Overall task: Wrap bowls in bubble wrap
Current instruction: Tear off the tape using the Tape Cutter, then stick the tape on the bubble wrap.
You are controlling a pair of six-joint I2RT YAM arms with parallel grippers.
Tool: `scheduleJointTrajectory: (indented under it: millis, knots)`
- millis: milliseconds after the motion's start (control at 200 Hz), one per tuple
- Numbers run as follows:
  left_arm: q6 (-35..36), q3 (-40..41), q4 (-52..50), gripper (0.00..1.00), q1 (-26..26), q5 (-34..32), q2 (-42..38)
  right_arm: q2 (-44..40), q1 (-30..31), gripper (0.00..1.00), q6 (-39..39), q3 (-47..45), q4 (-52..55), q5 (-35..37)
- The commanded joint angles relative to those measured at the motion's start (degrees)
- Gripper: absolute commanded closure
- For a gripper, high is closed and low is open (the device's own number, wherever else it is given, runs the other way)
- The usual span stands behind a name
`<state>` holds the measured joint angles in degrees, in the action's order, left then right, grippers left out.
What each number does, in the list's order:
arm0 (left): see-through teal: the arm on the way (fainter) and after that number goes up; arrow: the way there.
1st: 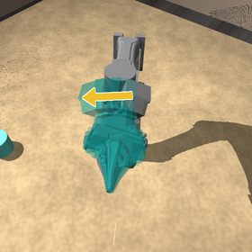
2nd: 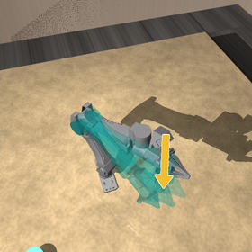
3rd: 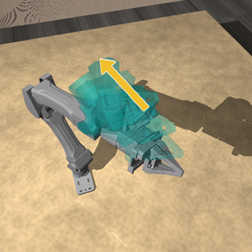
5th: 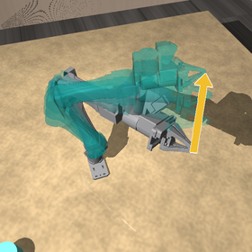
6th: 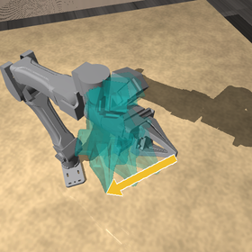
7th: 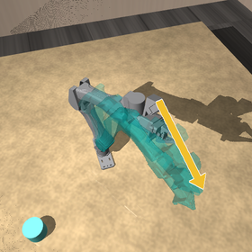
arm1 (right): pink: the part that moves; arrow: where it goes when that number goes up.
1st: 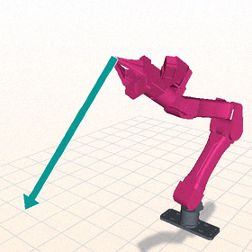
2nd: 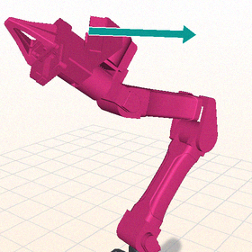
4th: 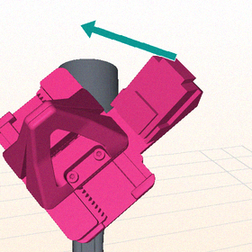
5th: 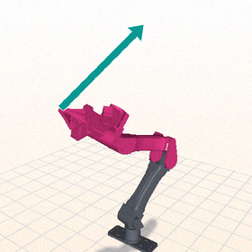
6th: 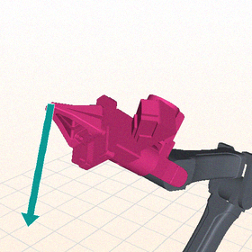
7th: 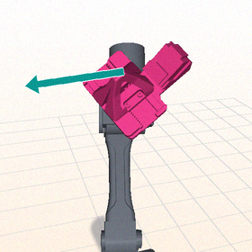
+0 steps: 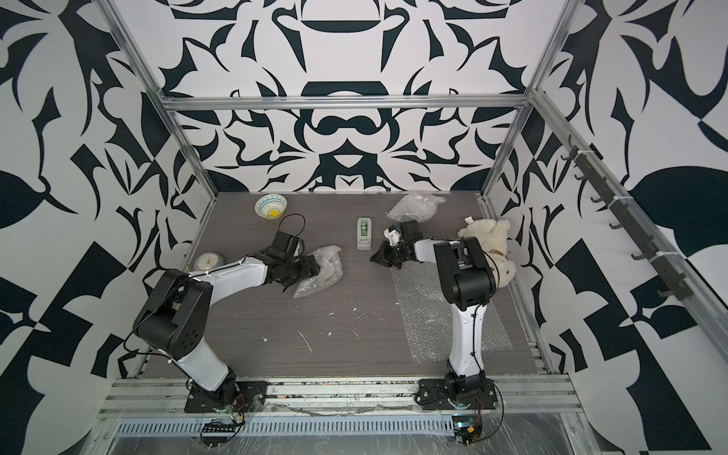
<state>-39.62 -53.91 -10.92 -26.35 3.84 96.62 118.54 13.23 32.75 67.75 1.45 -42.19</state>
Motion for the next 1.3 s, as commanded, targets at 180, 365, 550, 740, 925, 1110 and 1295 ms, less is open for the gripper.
scheduleJointTrajectory:
  millis: [180, 365, 550, 740, 925, 1110, 1295]
  knots:
    - [0.15, 0.84, -1.2, 0.17, -0.41, -0.19, 0.04, -1.34, -2.32, 1.0, -2.35, -2.08, 10.42, 1.24]
    - [0.15, 0.13, -1.29, 0.17, -0.41, 0.16, 0.68, -1.69, -2.72, 1.0, -3.58, -1.11, 12.26, 2.07]
    - [0.41, -0.13, -1.81, 0.17, -0.54, -0.14, 0.5, -1.45, -2.39, 1.0, -3.26, -0.55, 12.43, -0.08]
    - [0.42, -0.54, -1.56, 0.17, -0.51, 0.18, 1.15, -4.79, -2.03, 1.0, -4.94, 1.15, 16.75, -1.53]
    - [0.33, -1.07, -1.19, 0.17, -0.55, 0.42, 1.73, -8.93, 0.75, 1.0, -10.29, 6.67, 28.04, -1.57]
    - [0.3, -1.02, -0.91, 0.17, -0.75, 0.44, 1.66, -11.99, 4.99, 1.0, -12.25, 12.53, 34.45, -1.12]
    - [0.32, -0.84, -0.6, 0.17, -0.75, 0.67, 1.82, -11.81, 10.66, 1.0, -13.53, 20.85, 39.81, 0.57]
